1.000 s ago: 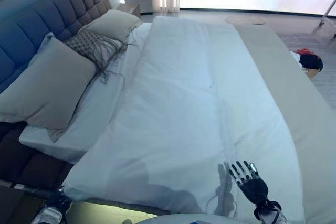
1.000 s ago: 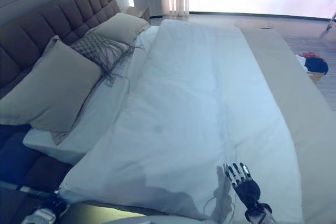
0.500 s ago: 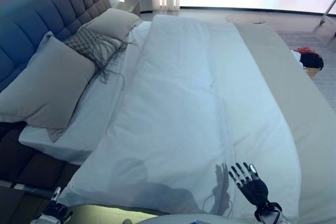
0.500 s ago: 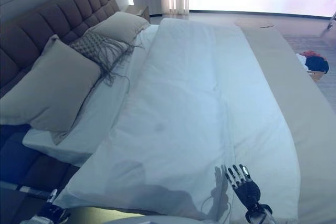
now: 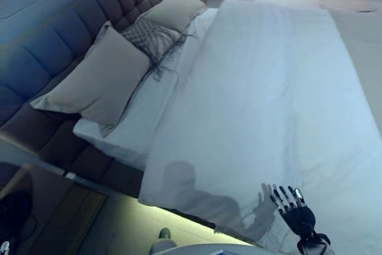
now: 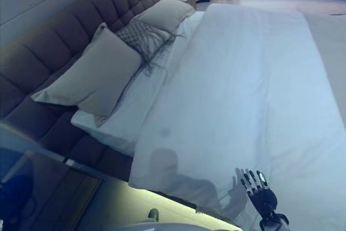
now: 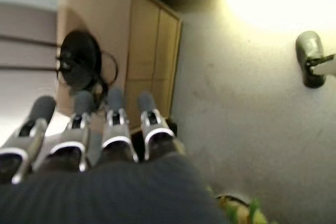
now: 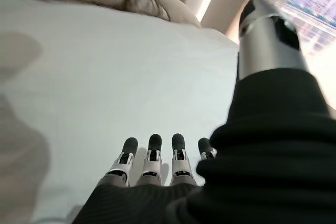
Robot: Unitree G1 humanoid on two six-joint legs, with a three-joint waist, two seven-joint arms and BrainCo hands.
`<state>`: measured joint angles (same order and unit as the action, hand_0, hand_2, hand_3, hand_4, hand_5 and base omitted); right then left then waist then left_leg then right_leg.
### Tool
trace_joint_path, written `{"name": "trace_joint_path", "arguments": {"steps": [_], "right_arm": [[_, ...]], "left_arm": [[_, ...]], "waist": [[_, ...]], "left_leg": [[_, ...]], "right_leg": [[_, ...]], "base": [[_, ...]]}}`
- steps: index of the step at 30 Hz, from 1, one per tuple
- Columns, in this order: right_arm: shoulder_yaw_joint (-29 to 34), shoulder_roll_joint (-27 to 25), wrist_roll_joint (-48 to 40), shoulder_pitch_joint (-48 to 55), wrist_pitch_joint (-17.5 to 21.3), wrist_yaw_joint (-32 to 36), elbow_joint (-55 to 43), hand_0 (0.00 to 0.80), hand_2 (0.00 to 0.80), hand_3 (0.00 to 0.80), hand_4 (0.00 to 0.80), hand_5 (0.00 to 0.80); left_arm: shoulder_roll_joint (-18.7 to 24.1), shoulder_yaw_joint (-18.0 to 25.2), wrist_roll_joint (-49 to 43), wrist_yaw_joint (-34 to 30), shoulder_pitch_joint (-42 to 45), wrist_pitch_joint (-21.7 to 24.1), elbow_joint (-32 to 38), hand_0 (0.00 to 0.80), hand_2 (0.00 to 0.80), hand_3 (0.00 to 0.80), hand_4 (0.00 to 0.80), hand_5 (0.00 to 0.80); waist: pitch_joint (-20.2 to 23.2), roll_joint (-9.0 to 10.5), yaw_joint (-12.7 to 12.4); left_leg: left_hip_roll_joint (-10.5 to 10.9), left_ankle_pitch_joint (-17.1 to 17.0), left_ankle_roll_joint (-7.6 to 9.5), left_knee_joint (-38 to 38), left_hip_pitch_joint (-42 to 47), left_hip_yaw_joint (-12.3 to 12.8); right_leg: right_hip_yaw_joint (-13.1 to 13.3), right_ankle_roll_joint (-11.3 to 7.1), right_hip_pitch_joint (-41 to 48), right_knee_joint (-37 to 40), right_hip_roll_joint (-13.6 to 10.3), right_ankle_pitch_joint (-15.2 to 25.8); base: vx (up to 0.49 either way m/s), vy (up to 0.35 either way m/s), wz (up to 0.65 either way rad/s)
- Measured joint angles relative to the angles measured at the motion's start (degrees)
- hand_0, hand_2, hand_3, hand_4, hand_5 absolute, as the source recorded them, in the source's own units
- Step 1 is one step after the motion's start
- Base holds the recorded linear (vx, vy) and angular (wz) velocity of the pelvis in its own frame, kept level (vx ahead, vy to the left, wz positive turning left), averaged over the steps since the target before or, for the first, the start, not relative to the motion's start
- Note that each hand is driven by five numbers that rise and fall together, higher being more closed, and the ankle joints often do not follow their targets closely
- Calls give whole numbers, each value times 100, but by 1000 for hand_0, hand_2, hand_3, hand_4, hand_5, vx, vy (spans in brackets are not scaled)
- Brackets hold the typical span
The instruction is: Make the bed neatly
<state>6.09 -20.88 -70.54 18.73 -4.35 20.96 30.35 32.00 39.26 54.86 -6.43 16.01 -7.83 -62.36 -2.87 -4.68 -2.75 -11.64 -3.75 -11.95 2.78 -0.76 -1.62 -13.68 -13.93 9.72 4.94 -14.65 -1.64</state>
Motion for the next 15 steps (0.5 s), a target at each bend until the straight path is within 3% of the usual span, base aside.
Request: {"name": "trace_joint_path", "arguments": {"steps": [3,8,15], "right_arm": [[-3,5,1,9,34,16,-6,0,0,0,0,0],[26,168,-28,211,41,18,-37,0,0,0,0,0],[68,259,-118,568,83,37,129,0,0,0,0,0]], "left_arm": [[-231,-272,-20,-217,28,82,87,0,0,0,0,0],[-220,-1113,-499,-587,126,600,1653,0,0,0,0,0],[-163,-2282,-1672,-684,-153,1537,2417,0,0,0,0,0]], "waist": [[107,151,16],[280,501,43],[293,367,206]], "left_leg": [[-2,1,1,1,-8,-5],[-9,0,-1,40,24,13],[-30,-11,-19,58,20,157]], "right_leg": [[-2,6,3,-4,4,-16],[47,5,-22,-80,-1,-61],[245,2,-197,-177,-9,-51]], "base": [[7,-2,2],[0,0,0],[-24,-35,-9]]}}
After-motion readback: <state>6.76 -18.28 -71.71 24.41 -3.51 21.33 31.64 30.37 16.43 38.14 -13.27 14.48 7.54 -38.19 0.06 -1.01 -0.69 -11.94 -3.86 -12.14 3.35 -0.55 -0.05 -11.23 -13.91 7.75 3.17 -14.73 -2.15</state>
